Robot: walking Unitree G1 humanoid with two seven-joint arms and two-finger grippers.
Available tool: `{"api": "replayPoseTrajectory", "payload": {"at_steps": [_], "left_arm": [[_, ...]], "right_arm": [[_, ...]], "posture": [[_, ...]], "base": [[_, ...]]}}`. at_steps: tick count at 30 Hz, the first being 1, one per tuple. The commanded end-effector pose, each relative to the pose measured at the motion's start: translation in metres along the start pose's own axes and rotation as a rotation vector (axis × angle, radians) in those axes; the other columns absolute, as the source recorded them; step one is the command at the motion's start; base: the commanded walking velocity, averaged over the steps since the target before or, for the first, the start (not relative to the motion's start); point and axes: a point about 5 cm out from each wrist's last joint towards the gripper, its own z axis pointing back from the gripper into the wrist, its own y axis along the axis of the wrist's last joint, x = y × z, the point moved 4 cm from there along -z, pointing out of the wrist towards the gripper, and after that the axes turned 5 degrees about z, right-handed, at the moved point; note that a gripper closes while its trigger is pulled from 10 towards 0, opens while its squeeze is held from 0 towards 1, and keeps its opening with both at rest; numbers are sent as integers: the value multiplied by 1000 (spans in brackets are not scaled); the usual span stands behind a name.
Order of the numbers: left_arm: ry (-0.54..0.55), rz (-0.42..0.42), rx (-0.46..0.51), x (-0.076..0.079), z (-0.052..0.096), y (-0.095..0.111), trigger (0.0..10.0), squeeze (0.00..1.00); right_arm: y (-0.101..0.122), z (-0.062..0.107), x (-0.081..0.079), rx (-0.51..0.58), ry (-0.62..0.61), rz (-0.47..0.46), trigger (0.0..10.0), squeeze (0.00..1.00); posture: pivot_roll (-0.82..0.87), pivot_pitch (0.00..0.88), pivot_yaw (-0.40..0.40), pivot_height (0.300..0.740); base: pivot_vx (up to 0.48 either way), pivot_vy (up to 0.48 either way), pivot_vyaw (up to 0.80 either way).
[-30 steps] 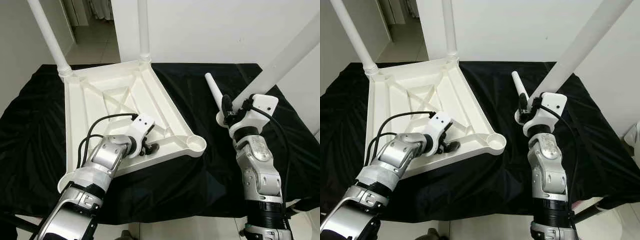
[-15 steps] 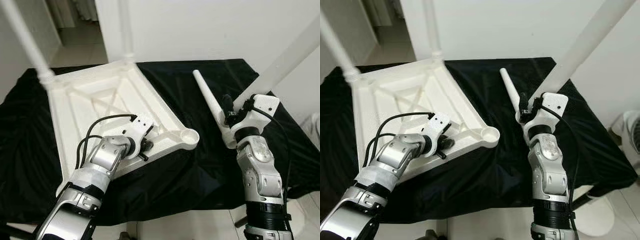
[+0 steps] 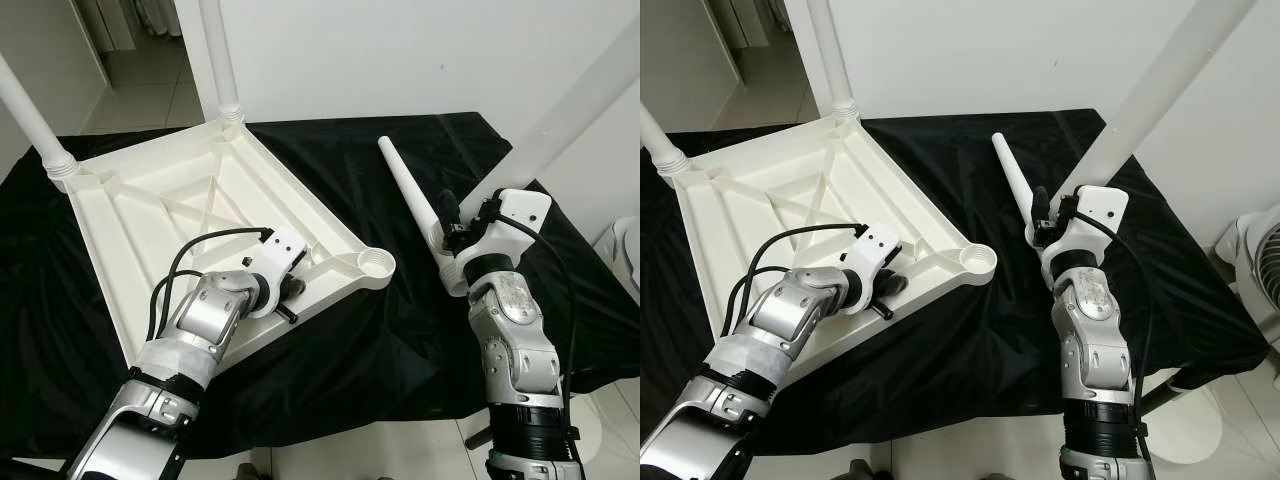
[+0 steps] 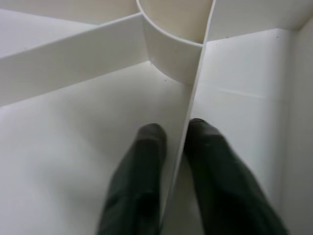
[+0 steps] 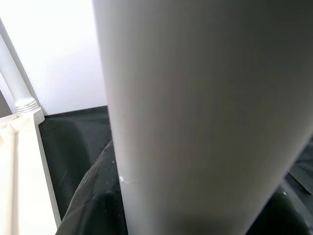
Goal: Building children table
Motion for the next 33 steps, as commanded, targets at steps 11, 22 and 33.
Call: {"api": "replayPoseTrajectory", "payload": {"at_steps": [11,22,33], "left_arm": [[-160,-87,179,27,21,23,10000,0],[-189,-78,480,50,41,68,10000,0],[-201,-70,578,60,51,76,10000,0]], "right_arm": [[-6,-4,-20,-44,107,66,10000,0],[-16,-8,-45,-82,218,111,10000,0],[-25,-9,-58,-89,277,115,10000,0]], "posture": [[54,50,29,740],[71,38,-5,740],[87,26,-32,740]], "base": [[0,0,0],[0,0,0],[0,0,0]]}}
